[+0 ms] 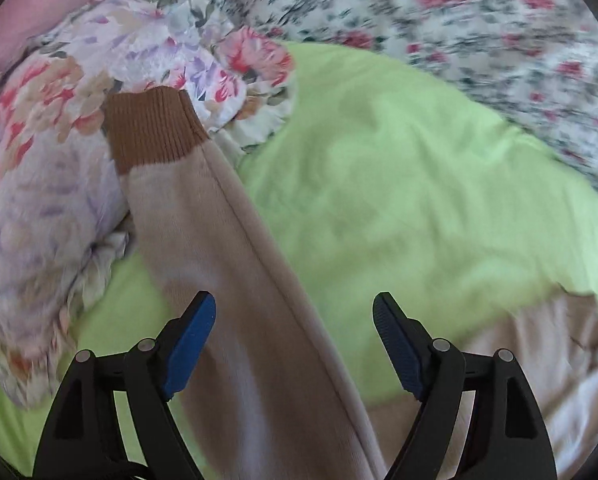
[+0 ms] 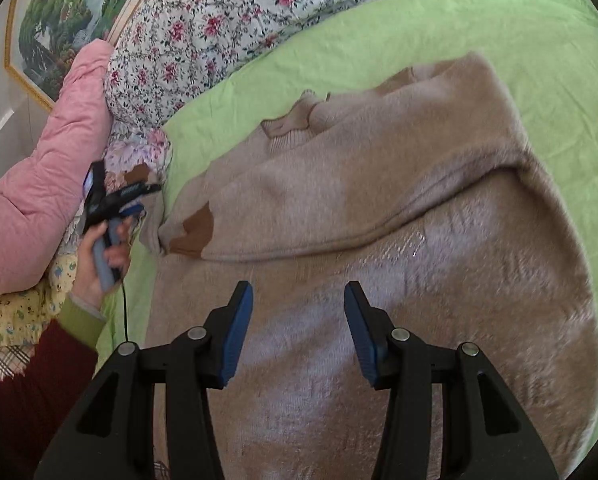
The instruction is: Fold small clothes
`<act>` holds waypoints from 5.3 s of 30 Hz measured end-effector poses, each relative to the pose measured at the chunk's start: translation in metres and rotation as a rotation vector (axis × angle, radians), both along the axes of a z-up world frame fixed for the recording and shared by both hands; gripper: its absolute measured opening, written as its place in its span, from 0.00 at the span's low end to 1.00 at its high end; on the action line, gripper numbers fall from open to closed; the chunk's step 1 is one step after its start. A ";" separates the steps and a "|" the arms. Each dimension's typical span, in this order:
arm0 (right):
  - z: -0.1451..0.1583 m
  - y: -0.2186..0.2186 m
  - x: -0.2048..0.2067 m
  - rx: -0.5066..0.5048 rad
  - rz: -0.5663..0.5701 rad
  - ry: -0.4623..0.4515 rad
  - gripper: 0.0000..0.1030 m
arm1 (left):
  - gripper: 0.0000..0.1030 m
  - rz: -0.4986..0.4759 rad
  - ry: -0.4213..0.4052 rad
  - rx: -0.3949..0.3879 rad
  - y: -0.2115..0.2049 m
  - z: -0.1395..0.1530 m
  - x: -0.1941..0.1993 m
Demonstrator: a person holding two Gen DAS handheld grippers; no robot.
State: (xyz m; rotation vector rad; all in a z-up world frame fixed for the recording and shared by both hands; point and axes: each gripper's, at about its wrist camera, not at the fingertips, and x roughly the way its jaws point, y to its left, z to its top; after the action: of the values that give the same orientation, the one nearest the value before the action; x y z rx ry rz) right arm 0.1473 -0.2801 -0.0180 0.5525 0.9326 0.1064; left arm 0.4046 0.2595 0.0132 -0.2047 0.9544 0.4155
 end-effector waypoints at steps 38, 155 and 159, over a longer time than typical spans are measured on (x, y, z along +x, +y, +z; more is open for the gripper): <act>0.005 -0.066 -0.036 0.090 -0.221 -0.036 0.48 | 0.14 -0.701 -0.199 -0.229 -0.346 -0.008 -0.100; 0.022 -0.016 -0.133 -0.099 -0.145 -0.040 0.49 | 0.64 -0.347 0.000 -0.383 -0.171 -0.038 -0.373; 0.021 -0.016 -0.153 -0.075 -0.111 -0.044 0.50 | 0.65 -0.346 -0.004 -0.445 -0.177 -0.044 -0.409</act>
State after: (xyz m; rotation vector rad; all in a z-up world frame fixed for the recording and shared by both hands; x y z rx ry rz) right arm -0.0056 -0.2958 0.0032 0.5291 0.8578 -0.0160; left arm -0.0048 0.0825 -0.0307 -0.4349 1.0473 -0.1210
